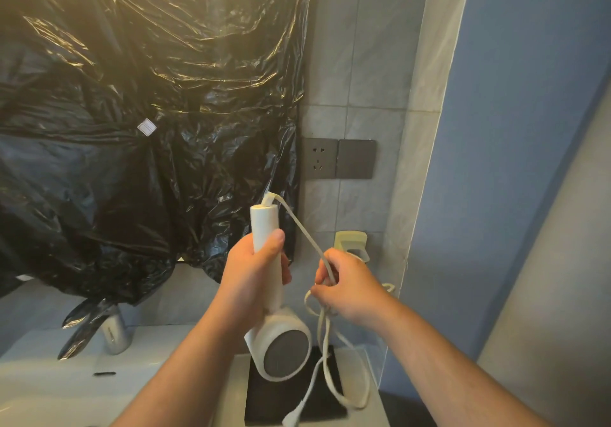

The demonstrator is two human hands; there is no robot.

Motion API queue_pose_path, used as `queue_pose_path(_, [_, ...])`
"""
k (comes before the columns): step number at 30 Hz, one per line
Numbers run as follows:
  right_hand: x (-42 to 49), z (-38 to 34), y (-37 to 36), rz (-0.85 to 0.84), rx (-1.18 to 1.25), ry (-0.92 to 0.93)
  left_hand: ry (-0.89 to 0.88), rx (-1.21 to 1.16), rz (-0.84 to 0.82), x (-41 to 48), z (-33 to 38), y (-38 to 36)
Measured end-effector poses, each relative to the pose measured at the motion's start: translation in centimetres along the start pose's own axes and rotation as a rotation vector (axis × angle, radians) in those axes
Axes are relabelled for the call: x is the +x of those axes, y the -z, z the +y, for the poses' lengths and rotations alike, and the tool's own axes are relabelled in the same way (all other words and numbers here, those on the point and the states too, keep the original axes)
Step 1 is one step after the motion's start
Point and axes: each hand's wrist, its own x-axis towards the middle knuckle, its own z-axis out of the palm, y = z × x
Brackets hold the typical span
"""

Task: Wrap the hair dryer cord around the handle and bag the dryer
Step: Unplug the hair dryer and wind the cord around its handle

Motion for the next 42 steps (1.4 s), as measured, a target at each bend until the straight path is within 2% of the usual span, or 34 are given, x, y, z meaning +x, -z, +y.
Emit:
queue_pose_path(3, [-0.2,0.8,-0.3,0.080,-0.131,0.038,0.064,-0.129,0.029,0.3,0.8,-0.4])
queue_pose_path(8, [-0.4,2.1,-0.6,0.097,-0.325,0.095,0.177,-0.317,0.109,1.4,1.4,-0.2])
queue_pose_path(11, [-0.5,2.9,-0.8,0.113,-0.295,0.112,0.172,-0.372,0.121,2.1,1.1,0.8])
queue_pose_path(16, [-0.9,4.0,-0.5,0.081,-0.194,0.133,0.227,-0.603,0.099,2.7,1.2,2.0])
queue_pose_path(20, [-1.2,4.7,-0.3,0.163,-0.160,0.205,0.225,-0.623,0.144,2.9,1.2,2.2])
queue_pose_path(28, [-1.5,6.2,0.6,0.204,-0.140,0.133,0.234,-0.559,0.316,4.3,1.2,4.3])
queue_pose_path(33, [-2.5,9.0,1.9,0.142,-0.267,0.028,0.225,-0.575,0.424,5.6,1.9,6.8])
queue_pose_path(37, [-3.4,11.6,1.9,0.097,-0.340,-0.085,0.181,-0.593,0.432,6.4,2.9,7.7])
queue_pose_path(42, [-4.0,12.7,0.5,0.049,-0.284,-0.175,0.163,-0.587,0.397,6.5,3.5,7.0])
